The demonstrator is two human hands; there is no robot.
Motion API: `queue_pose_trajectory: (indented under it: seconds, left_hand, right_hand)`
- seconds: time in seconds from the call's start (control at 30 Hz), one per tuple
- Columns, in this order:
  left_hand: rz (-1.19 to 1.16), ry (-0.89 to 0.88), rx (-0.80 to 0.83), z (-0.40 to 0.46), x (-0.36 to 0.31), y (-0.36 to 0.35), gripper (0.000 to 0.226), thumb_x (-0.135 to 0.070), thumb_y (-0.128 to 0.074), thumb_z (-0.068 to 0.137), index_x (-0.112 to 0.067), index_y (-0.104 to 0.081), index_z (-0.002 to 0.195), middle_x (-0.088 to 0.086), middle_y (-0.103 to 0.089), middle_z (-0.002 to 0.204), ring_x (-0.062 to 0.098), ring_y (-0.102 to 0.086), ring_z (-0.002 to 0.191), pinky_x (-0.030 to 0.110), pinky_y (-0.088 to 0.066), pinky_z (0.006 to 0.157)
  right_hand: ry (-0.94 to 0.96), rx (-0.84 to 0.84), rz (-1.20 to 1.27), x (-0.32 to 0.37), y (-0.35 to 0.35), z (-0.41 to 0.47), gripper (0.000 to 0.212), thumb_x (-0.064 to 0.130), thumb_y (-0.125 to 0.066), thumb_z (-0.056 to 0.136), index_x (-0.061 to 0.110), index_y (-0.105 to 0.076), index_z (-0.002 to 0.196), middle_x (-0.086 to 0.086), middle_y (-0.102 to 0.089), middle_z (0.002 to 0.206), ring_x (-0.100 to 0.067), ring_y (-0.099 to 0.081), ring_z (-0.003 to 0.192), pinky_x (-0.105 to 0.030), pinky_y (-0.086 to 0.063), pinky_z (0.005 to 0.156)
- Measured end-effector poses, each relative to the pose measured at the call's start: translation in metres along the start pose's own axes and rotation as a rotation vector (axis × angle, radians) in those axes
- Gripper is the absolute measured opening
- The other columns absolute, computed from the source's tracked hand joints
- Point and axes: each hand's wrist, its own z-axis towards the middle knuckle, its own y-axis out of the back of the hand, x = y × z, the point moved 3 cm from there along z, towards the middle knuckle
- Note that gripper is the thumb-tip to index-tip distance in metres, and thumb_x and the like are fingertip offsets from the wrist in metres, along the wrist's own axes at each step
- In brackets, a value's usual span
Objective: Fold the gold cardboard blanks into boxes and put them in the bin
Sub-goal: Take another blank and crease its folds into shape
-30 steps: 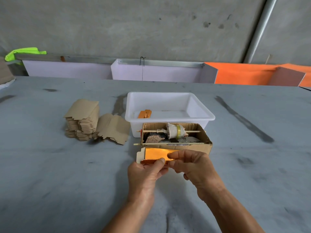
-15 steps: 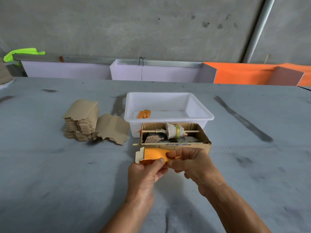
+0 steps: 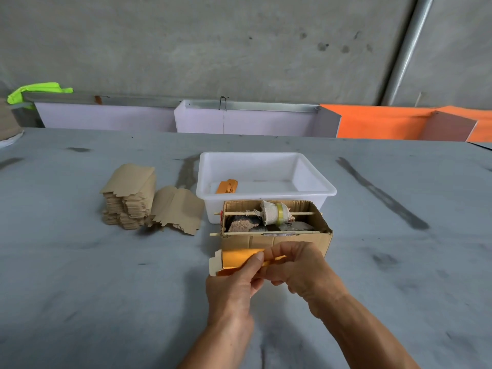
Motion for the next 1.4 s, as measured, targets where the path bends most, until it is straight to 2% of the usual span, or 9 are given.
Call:
queue_pose_trajectory:
  seconds: [0.2,0.37,0.53,0.73,0.83,0.93,1.17,1.27,1.4]
  left_hand:
    - [-0.021,0.086,-0.07,0.005,0.006,0.004,0.029,0.001,-0.08,0.067,0.002,-0.063,0.091,0.017,-0.068,0.087,0.024,-0.064,0.068,0.027,-0.05,0.054]
    - [-0.087,0.069,-0.138,0.006,0.009,0.002,0.055,-0.002,-0.081,0.067,0.001,-0.058,0.116,0.018,-0.066,0.108,0.029,-0.066,0.088,0.026,-0.05,0.057]
    - [-0.131,-0.014,-0.174,0.003,0.008,-0.003,0.057,-0.005,-0.083,0.065,-0.003,-0.057,0.116,0.013,-0.067,0.105,0.027,-0.066,0.086,0.027,-0.05,0.058]
    - [-0.153,0.027,-0.14,0.003,0.007,-0.005,0.048,-0.004,-0.08,0.068,0.001,-0.063,0.112,0.015,-0.069,0.102,0.022,-0.064,0.074,0.026,-0.05,0.056]
    - [-0.169,0.054,-0.129,0.005,0.006,-0.005,0.049,-0.003,-0.079,0.069,0.002,-0.062,0.115,0.017,-0.068,0.106,0.021,-0.062,0.073,0.024,-0.049,0.055]
    - [-0.179,0.076,-0.122,0.005,0.005,-0.005,0.052,-0.003,-0.079,0.069,0.002,-0.061,0.117,0.019,-0.066,0.113,0.019,-0.059,0.068,0.023,-0.047,0.054]
    - [-0.156,0.157,-0.097,0.01,0.007,-0.006,0.049,-0.005,-0.079,0.068,0.001,-0.061,0.114,0.02,-0.065,0.116,0.016,-0.056,0.063,0.023,-0.044,0.055]
    - [-0.148,0.186,-0.079,0.009,0.009,-0.005,0.055,-0.01,-0.081,0.067,-0.001,-0.06,0.118,0.016,-0.067,0.113,0.018,-0.061,0.074,0.024,-0.043,0.057]
    - [-0.131,0.196,-0.076,0.008,0.007,-0.006,0.056,-0.01,-0.081,0.066,-0.004,-0.06,0.118,0.013,-0.069,0.107,0.016,-0.06,0.07,0.025,-0.043,0.055]
  right_hand:
    - [-0.038,-0.069,-0.043,-0.008,-0.005,-0.001,0.028,0.004,-0.078,0.07,0.016,-0.062,0.09,-0.011,-0.068,0.082,-0.011,-0.06,0.06,-0.018,-0.045,0.049]
    - [0.029,-0.272,-0.069,-0.014,-0.015,-0.008,0.028,0.012,-0.075,0.071,0.023,-0.055,0.087,0.0,-0.067,0.075,-0.013,-0.064,0.07,-0.025,-0.049,0.056]
    - [-0.006,-0.407,0.095,-0.017,-0.024,-0.016,0.034,0.011,-0.076,0.07,0.028,-0.047,0.078,0.003,-0.067,0.07,-0.014,-0.065,0.075,-0.036,-0.055,0.075]
    - [-0.162,-0.313,0.434,-0.025,-0.024,-0.02,0.041,0.007,-0.081,0.068,0.02,-0.05,0.092,-0.006,-0.065,0.075,-0.011,-0.061,0.067,-0.022,-0.04,0.055]
    - [-0.169,-0.273,0.509,-0.026,-0.025,-0.022,0.048,0.005,-0.081,0.067,0.013,-0.051,0.103,-0.008,-0.067,0.078,-0.012,-0.061,0.067,-0.022,-0.039,0.055]
    - [-0.156,-0.268,0.572,-0.029,-0.028,-0.022,0.046,0.004,-0.081,0.067,0.012,-0.051,0.101,-0.006,-0.067,0.072,-0.013,-0.06,0.068,-0.024,-0.04,0.058]
    - [-0.018,-0.304,0.582,-0.033,-0.029,-0.017,0.033,-0.002,-0.076,0.071,0.013,-0.054,0.091,0.004,-0.069,0.056,0.001,-0.06,0.047,-0.023,-0.042,0.058]
    - [0.076,-0.306,0.547,-0.032,-0.027,-0.016,0.025,-0.006,-0.074,0.072,0.004,-0.057,0.087,-0.001,-0.069,0.056,-0.001,-0.059,0.045,-0.012,-0.044,0.046]
    - [0.162,-0.305,0.583,-0.035,-0.027,-0.017,0.023,-0.009,-0.073,0.073,0.002,-0.057,0.085,-0.006,-0.07,0.062,-0.011,-0.066,0.056,-0.012,-0.049,0.053]
